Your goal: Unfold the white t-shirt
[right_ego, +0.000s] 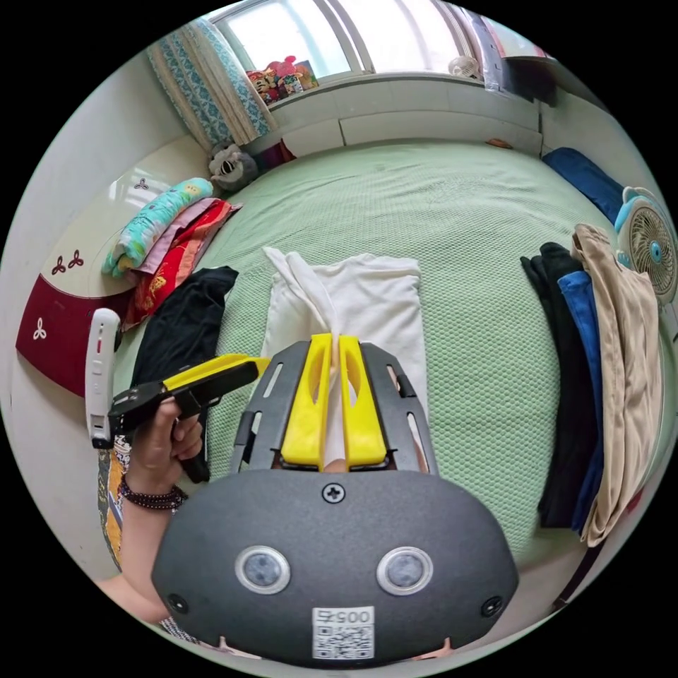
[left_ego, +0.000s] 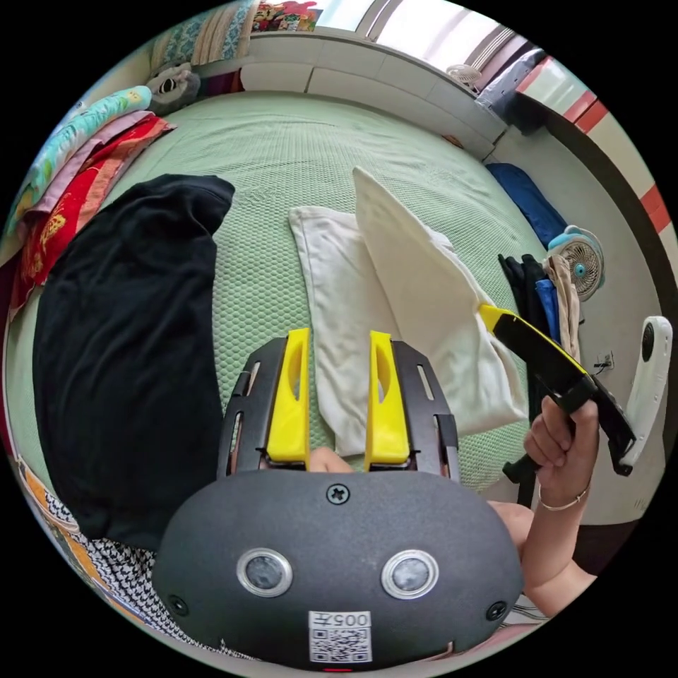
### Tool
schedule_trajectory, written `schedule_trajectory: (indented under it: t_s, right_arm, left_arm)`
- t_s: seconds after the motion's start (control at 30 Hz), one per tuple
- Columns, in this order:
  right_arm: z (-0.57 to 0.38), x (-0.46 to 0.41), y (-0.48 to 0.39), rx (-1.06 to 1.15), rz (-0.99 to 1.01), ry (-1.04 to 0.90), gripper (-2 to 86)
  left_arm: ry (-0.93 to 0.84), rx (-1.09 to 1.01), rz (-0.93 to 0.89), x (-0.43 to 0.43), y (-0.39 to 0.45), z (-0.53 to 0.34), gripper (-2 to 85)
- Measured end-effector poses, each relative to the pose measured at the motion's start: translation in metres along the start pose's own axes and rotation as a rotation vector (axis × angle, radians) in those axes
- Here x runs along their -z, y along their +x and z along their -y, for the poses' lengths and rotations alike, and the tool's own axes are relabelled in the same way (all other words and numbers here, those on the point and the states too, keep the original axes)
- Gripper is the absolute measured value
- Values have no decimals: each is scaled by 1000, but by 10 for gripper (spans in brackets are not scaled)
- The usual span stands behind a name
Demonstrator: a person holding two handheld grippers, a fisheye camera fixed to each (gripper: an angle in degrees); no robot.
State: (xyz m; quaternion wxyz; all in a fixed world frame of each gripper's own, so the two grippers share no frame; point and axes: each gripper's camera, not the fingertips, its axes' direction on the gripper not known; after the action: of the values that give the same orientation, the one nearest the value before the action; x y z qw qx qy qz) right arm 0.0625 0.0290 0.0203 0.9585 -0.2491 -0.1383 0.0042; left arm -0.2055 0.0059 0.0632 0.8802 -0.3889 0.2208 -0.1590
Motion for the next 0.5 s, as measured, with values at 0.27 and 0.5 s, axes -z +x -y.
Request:
schedule_trajectory:
  t_s: [0.27, 0.5]
  right_arm:
    - [-19, -1, 16, -16, 20, 1, -13]
    - [-30, 12, 33, -43, -17, 40, -13]
  left_arm:
    - [-75, 4, 88, -33, 11, 17, 100]
    - [-43, 14, 90, -31, 19, 22, 51]
